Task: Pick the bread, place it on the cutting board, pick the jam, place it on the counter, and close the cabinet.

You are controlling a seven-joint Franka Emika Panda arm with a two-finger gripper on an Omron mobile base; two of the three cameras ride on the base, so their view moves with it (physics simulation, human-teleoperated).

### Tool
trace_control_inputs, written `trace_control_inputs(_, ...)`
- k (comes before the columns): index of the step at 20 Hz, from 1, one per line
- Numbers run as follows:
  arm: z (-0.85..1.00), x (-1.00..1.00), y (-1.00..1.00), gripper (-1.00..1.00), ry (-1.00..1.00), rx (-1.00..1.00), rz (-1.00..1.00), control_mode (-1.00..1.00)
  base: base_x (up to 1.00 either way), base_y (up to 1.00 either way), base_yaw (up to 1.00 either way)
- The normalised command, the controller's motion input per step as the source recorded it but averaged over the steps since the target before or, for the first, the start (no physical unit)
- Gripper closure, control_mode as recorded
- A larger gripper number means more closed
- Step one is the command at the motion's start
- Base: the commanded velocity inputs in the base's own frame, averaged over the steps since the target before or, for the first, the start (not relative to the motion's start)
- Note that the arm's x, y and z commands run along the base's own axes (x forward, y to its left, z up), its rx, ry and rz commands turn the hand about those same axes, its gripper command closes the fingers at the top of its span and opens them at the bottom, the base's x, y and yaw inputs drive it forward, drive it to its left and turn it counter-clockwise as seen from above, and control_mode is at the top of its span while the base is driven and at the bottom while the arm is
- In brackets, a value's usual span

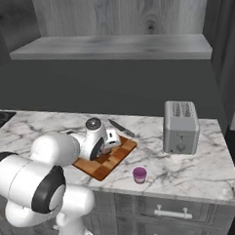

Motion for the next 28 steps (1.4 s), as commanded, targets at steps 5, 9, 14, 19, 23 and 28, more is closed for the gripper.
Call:
trace_control_inputs(5,0.05,0.00,0.00,-1.00,-0.01,0.00,0.00,-1.00,0.00,0.00,0.00)
trace_control_inputs(9,0.24,0.00,0.00,-1.00,0.00,0.00,0.00,-1.00,0.00,0.00,0.00)
trace_control_inputs(14,0.23,-0.05,0.00,-1.00,-0.01,0.00,0.00,-1.00,0.00,0.00,0.00)
trace_control_inputs(19,0.15,-0.01,0.00,-1.00,0.00,0.00,0.00,-1.00,0.00,0.00,0.00)
trace_control_inputs(23,0.07,0.00,0.00,-1.00,-0.01,0.00,0.00,-1.00,0.00,0.00,0.00)
trace_control_inputs(28,0.00,0.00,0.00,-1.00,0.00,0.00,0.00,-1.00,0.00,0.00,0.00)
